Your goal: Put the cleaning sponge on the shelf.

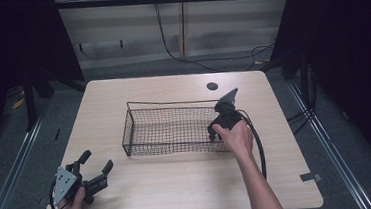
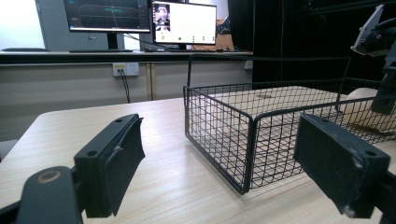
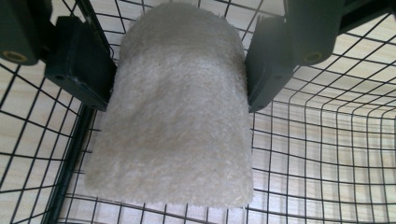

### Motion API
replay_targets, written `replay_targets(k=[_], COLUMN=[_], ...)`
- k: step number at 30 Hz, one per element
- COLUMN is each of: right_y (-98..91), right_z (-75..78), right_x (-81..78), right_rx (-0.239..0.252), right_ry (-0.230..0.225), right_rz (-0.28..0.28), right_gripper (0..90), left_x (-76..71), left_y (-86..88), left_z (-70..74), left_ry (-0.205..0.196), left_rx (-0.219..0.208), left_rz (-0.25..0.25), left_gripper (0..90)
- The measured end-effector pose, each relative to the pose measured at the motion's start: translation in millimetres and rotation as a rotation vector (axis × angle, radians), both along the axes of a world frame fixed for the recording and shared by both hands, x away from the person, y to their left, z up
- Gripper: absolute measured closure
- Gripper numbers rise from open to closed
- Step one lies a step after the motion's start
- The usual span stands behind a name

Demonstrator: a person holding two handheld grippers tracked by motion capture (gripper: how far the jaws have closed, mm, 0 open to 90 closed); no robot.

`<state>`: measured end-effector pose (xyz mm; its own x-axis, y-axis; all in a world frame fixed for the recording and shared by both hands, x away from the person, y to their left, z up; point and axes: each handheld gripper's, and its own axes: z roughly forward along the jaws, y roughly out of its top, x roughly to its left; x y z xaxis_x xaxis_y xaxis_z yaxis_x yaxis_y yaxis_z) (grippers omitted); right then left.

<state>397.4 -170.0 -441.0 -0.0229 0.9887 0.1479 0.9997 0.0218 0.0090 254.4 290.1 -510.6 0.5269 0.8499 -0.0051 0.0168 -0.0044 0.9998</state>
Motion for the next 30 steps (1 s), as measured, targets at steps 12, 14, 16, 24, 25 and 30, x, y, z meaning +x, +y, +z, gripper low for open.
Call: replay_targets(k=[12,14,16,24,25,30], right_y=[3.4,3.6,3.8,1.1,0.4,-2.9], right_z=[-1.3,-0.9,-0.2,4.8,7.3,10.4], right_x=[0.9,0.3,-0.1,-2.3,-3.2,-5.6], right_rx=[-0.022,-0.020,-0.009,-0.007,0.004,0.029], right_ry=[0.012,0.008,0.012,0.002,-0.010,-0.030], right_rz=[0.009,0.018,0.016,0.024,0.026,0.031], right_gripper=[25.9,21.8,19.6,17.5,17.3,16.2], left_x=[0.0,0.1,0.2,0.0,-0.1,-0.1], left_y=[0.1,-0.2,0.2,-0.2,-0.7,-0.6], left_z=[0.0,-0.1,0.0,-0.1,-0.2,-0.2], left_ry=[0.000,0.000,0.000,0.001,0.003,0.003], left_rx=[0.000,-0.002,0.003,-0.003,-0.009,-0.007], left_rz=[-0.001,-0.001,-0.005,-0.002,-0.006,-0.006], left_gripper=[15.5,15.5,15.5,15.5,15.5,15.5])
